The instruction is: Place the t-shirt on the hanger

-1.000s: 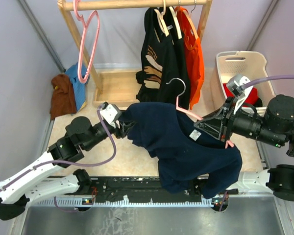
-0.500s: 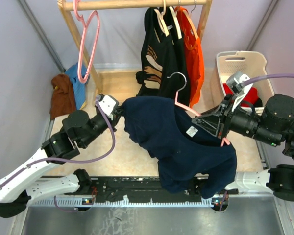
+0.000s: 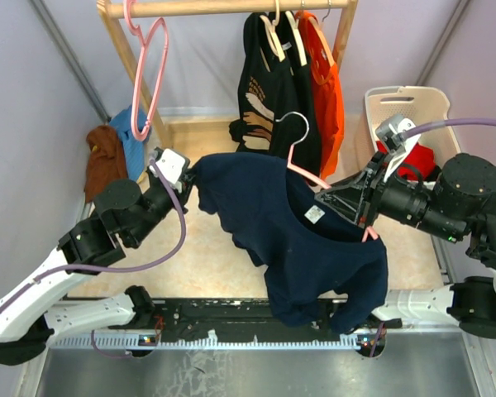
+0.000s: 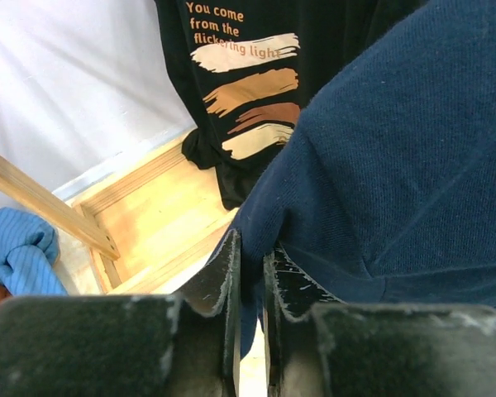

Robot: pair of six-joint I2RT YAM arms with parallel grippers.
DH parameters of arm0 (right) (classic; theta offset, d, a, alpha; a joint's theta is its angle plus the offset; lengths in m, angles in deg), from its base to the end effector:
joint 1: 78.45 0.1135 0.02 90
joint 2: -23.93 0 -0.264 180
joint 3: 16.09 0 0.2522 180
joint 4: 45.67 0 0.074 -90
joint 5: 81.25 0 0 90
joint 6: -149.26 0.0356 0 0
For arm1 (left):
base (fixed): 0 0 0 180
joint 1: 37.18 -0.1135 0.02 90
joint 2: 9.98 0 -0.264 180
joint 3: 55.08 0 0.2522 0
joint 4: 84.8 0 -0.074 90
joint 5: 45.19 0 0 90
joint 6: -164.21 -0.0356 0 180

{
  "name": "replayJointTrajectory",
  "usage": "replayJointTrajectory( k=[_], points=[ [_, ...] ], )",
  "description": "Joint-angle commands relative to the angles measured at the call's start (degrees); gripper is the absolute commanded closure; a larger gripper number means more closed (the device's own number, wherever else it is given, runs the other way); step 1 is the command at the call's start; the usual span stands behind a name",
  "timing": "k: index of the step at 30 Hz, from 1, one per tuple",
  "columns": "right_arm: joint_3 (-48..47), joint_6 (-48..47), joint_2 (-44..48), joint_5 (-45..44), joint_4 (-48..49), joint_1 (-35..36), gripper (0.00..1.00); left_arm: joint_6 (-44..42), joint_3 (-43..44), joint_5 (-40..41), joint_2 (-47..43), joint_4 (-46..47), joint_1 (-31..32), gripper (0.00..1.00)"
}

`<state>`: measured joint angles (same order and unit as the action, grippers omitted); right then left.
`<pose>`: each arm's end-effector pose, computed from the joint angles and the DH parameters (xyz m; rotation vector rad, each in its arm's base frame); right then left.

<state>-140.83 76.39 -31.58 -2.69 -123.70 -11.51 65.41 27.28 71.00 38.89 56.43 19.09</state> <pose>0.0330 0.0594 0.5502 -0.6186 1.6999 0.9003 0.1031 -0.1262 0.4418 0.5828 1.5537 -0.2501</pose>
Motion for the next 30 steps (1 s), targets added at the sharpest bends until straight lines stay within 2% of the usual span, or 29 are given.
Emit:
replayJointTrajectory(
  k=[1, 9, 15, 18, 20, 22, 26, 30],
  points=[
    [-0.2, -1.2, 2.4, 1.2, 3.4, -0.1, 1.00, 3.1, 0.0, 4.1, -1.3, 1.9, -0.7, 0.81],
    [0.8, -1.4, 4.3, 0.2, 7.0, 0.0, 1.00, 5.0, -5.7, 0.0, -2.4, 3.4, -0.7, 0.59],
    [1.3, -1.6, 5.1, -0.5, 8.4, -0.1, 1.00, 6.9, -8.7, -3.6, -2.4, 3.1, -0.7, 0.50],
    [1.5, -1.7, 5.1, -0.1, 8.5, -0.1, 1.00, 7.4, -10.0, -4.0, -2.6, 3.4, -0.7, 0.49],
    [1.8, -1.7, 5.3, 0.0, 8.6, 0.0, 1.00, 7.4, -10.6, -3.8, -2.6, 3.8, -0.7, 0.52],
    [2.0, -1.6, 5.5, 0.0, 8.6, -0.1, 1.00, 7.3, -10.3, -2.3, -2.1, 3.6, -0.7, 0.62],
    [2.3, -1.3, 5.9, 0.0, 8.5, 0.0, 1.00, 6.8, -8.7, 0.9, -1.0, 3.0, -0.8, 0.71],
    [2.8, -1.1, 6.3, 0.1, 8.5, -0.1, 1.00, 6.5, -5.7, 5.9, 0.1, 2.3, -0.8, 0.89]
  ],
)
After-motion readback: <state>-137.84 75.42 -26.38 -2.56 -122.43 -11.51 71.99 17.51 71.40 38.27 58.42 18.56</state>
